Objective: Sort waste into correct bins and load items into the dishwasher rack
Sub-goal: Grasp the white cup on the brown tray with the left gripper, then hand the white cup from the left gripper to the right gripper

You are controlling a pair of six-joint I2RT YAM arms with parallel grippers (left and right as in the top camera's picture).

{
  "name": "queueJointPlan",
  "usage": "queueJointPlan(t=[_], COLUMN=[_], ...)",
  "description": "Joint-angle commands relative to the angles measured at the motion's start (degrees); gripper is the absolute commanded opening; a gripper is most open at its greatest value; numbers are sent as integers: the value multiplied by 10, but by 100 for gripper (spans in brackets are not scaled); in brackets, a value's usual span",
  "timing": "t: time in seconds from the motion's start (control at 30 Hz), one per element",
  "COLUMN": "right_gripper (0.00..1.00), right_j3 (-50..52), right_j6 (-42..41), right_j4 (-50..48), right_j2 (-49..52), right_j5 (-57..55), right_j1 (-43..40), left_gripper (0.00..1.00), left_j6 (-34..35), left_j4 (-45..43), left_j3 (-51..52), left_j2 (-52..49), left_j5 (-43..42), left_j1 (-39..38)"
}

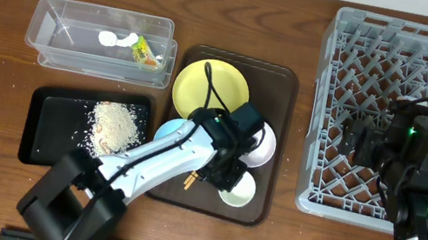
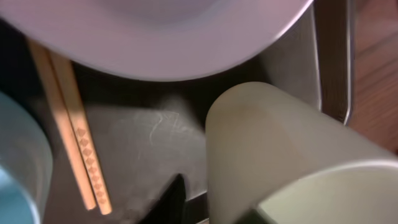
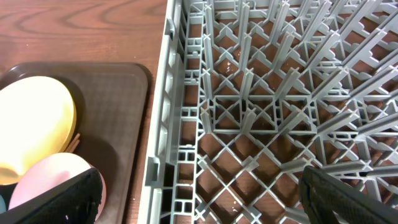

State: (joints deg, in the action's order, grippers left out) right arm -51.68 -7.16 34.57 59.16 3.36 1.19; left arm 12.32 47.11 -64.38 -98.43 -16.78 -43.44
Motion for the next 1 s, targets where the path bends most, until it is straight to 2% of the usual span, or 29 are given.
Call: queueJointPlan(t=[0.0,0.2,0.33,0.47,0.57,0.63,0.77,0.87,0.97], right_gripper=[99,99,99,99,99,99,99,99,99], right_j3=[-11,-11,-11,-11,-11,-11,-11,-11,-11], right_j6=[6,6,6,6,5,6,14,79,133], right_j4=[0,-1,-6,-21,-33,-36,-35,-40,-40], right_j2=[0,0,0,2,14,27,64,104,139], right_j5=[-3,-4,-33,-66,-47,2,188,390,527], right_j1=[3,3,3,3,3,3,3,5,13], left_gripper=[6,6,6,6,6,6,6,6,6], left_j6=[-4,-7,-24,-17,19,66,169,200,200], left_j4=[2,27,23,-42,-115,-167,-247,-300,-335], left_j3=[3,-16,-31,-31,-31,-31,-31,-31,-31], left_j2=[5,53,104,142,137,124,79,37,6], left_j5=[-3,-39,-103,-187,-239,-267,-355,-471,-568], left_j1=[2,29,92,199,268,307,351,352,340])
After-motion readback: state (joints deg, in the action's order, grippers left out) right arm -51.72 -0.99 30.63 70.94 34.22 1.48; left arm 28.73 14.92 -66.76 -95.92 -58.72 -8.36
